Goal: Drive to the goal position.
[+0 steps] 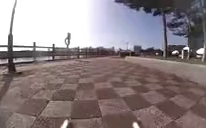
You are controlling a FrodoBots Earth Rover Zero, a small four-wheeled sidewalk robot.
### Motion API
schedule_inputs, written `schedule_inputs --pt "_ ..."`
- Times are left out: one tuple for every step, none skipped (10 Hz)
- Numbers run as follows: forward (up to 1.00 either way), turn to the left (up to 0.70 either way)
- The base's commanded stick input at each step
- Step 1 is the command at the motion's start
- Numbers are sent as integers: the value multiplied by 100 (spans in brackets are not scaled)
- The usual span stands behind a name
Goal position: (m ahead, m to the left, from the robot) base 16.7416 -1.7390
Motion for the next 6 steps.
schedule_inputs --pt "50 0" --pt "50 0" --pt "50 0" --pt "50 0" --pt "50 0" --pt "50 0"
